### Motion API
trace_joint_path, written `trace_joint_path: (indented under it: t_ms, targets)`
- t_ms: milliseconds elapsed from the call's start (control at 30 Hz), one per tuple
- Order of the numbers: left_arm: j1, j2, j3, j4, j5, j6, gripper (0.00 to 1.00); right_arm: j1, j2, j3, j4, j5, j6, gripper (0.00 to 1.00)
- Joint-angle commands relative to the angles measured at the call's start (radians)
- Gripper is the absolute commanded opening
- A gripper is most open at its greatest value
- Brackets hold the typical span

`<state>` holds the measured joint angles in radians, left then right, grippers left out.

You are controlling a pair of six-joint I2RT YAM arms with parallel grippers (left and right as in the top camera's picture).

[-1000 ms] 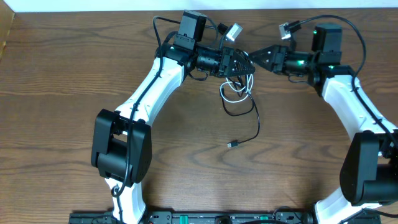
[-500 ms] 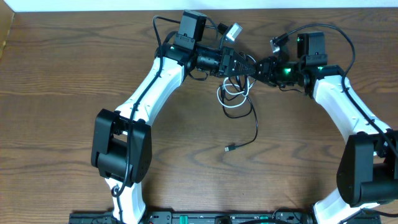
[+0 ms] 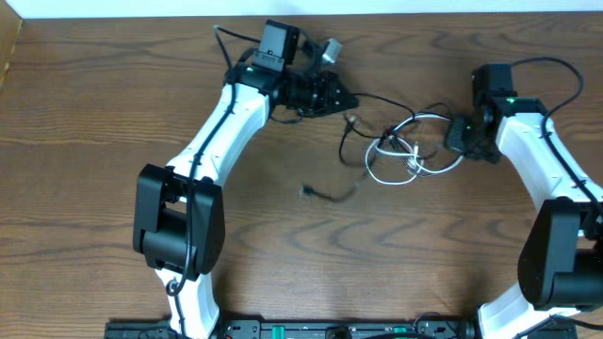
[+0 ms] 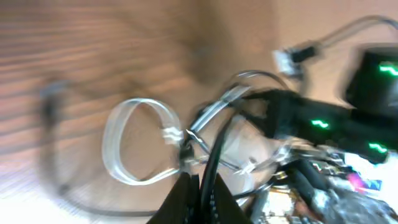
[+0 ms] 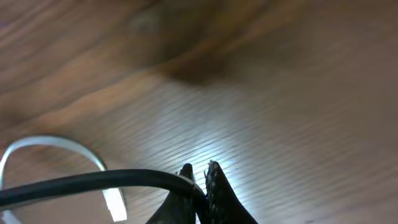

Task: Untangle cables

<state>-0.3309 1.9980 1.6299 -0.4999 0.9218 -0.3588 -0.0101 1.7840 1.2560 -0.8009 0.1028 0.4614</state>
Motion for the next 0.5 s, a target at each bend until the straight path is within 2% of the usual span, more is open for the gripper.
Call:
trace_joint_path:
  t_ms: [0, 233, 367, 467]
  targets:
    - [0.058, -0.021, 0.005, -0.076, -0.243, 0.088, 0.07, -0.054, 0.002, 0.004, -0.014, 0.183, -0.007, 0.01]
    - [0.09, -0.021, 0.005, -0.162, -0.265, 0.228, 0.08, -0.088, 0.002, 0.004, -0.024, 0.122, -0.139, 0.01]
    - [0.09, -0.021, 0.005, -0.197, -0.42, 0.232, 0.08, -0.088, 0.0, 0.007, -0.043, -0.044, -0.218, 0.01]
    - [0.09, -0.021, 0.005, -0.23, -0.468, 0.293, 0.07, -0.088, -0.013, 0.028, -0.071, -0.088, -0.227, 0.01]
